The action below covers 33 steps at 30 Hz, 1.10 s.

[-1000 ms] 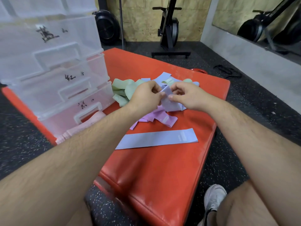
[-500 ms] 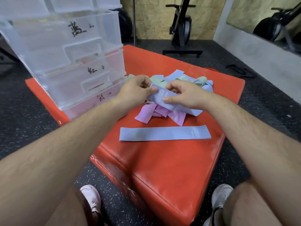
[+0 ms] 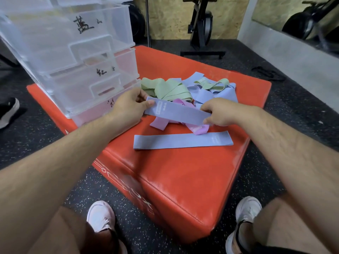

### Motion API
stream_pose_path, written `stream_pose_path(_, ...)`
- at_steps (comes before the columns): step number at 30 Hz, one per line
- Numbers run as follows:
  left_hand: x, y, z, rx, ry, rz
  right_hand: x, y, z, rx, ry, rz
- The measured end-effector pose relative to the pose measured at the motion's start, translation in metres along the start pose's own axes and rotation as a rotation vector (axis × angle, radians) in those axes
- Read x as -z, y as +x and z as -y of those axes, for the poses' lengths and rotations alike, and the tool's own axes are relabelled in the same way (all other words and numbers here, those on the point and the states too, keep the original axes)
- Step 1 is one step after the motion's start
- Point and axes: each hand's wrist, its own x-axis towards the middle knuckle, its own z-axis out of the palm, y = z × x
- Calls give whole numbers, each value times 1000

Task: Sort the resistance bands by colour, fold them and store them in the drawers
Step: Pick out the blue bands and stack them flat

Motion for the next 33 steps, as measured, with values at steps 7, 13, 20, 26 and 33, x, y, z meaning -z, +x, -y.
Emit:
stream_pose_path(7, 13, -8, 2, 82, -115, -55, -1, -13, -33, -108, 7, -32)
stream_pose_path(13, 19, -18, 5, 114, -140, -73, 9, -35, -49, -146, 243, -152)
stream_pose_path(20, 26, -32, 9, 151, -186, -22, 10, -61, -58, -133, 702, -160)
stream_pose_path(26, 23, -46, 22, 220, -132, 45, 3, -79, -48, -107, 649, -94)
stream_pose_path(33, 9, -49, 43, 161, 360, 36, -29, -63, -43, -118, 324, -90)
